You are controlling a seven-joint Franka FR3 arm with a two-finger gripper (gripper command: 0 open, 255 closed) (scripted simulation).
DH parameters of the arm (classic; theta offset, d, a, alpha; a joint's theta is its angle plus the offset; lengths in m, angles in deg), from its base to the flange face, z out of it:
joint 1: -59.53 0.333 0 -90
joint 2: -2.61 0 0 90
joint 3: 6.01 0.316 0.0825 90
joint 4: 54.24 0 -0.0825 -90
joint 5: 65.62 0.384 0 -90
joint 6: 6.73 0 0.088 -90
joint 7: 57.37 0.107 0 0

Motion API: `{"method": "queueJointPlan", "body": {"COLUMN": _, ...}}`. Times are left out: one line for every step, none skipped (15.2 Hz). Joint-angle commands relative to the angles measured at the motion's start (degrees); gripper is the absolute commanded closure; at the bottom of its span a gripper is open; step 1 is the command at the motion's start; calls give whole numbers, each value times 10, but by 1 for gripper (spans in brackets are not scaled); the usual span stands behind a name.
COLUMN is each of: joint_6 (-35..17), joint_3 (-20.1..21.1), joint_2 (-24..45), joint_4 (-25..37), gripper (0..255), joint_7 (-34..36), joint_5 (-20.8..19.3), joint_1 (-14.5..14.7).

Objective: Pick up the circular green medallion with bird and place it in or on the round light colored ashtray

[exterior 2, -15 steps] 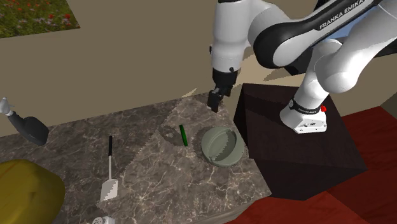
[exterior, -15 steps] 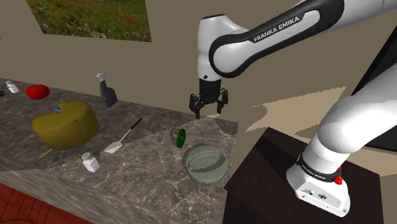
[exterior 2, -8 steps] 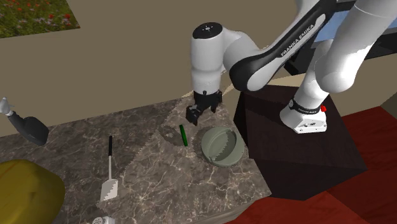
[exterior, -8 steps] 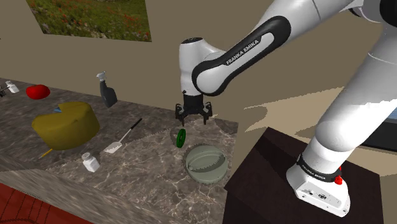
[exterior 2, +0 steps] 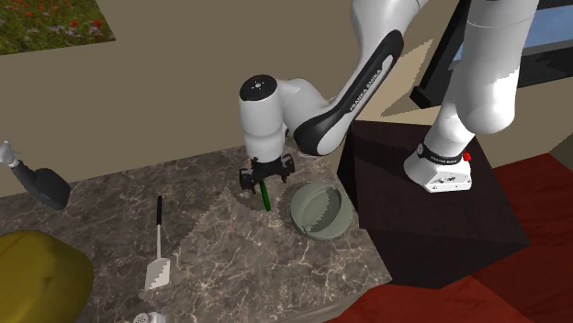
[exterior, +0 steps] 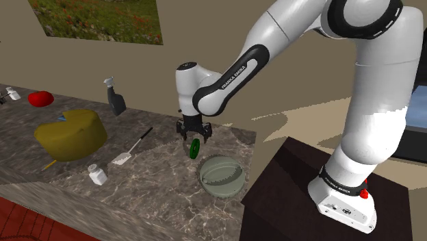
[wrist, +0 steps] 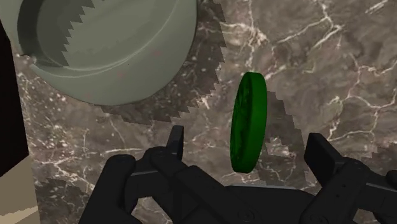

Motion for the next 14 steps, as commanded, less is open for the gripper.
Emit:
{"method": "queueJointPlan", "body": {"joint_6": -3, "joint_3": -22, "joint_2": 39, "joint_4": 30, "gripper": 0, "joint_7": 47, "joint_5": -25, "joint_1": 16}}
{"method": "queueJointPlan", "body": {"joint_6": -9, "joint_3": -25, "joint_2": 45, "joint_4": 30, "gripper": 0, "joint_7": 50, "joint_5": -29, "joint_1": 18}}
{"method": "queueJointPlan", "body": {"joint_6": -15, "joint_3": -28, "joint_2": 51, "joint_4": 29, "gripper": 0, "joint_7": 53, "joint_5": -34, "joint_1": 20}}
{"method": "queueJointPlan", "body": {"joint_6": -20, "joint_3": -31, "joint_2": 56, "joint_4": 29, "gripper": 0, "joint_7": 56, "joint_5": -38, "joint_1": 22}}
{"method": "queueJointPlan", "body": {"joint_6": -26, "joint_3": -34, "joint_2": 62, "joint_4": 29, "gripper": 0, "joint_7": 59, "joint_5": -43, "joint_1": 24}}
{"method": "queueJointPlan", "body": {"joint_6": -31, "joint_3": -37, "joint_2": 68, "joint_4": 28, "gripper": 0, "joint_7": 61, "joint_5": -47, "joint_1": 26}}
{"method": "queueJointPlan", "body": {"joint_6": -37, "joint_3": -40, "joint_2": 74, "joint_4": 28, "gripper": 0, "joint_7": 64, "joint_5": -51, "joint_1": 28}}
{"method": "queueJointPlan", "body": {"joint_6": -42, "joint_3": -43, "joint_2": 80, "joint_4": 29, "gripper": 0, "joint_7": 67, "joint_5": -56, "joint_1": 30}}
{"method": "queueJointPlan", "body": {"joint_6": -45, "joint_3": -45, "joint_2": 84, "joint_4": 29, "gripper": 0, "joint_7": 69, "joint_5": -58, "joint_1": 32}}
{"method": "queueJointPlan", "body": {"joint_6": -45, "joint_3": -45, "joint_2": 84, "joint_4": 29, "gripper": 0, "joint_7": 69, "joint_5": -58, "joint_1": 32}}
{"method": "queueJointPlan", "body": {"joint_6": -45, "joint_3": -45, "joint_2": 84, "joint_4": 29, "gripper": 0, "joint_7": 69, "joint_5": -58, "joint_1": 32}}
{"method": "queueJointPlan", "body": {"joint_6": -45, "joint_3": -45, "joint_2": 84, "joint_4": 29, "gripper": 0, "joint_7": 69, "joint_5": -58, "joint_1": 32}}
{"method": "queueJointPlan", "body": {"joint_6": -45, "joint_3": -45, "joint_2": 84, "joint_4": 29, "gripper": 0, "joint_7": 69, "joint_5": -58, "joint_1": 32}}
{"method": "queueJointPlan", "body": {"joint_6": -45, "joint_3": -45, "joint_2": 84, "joint_4": 29, "gripper": 0, "joint_7": 69, "joint_5": -58, "joint_1": 32}}
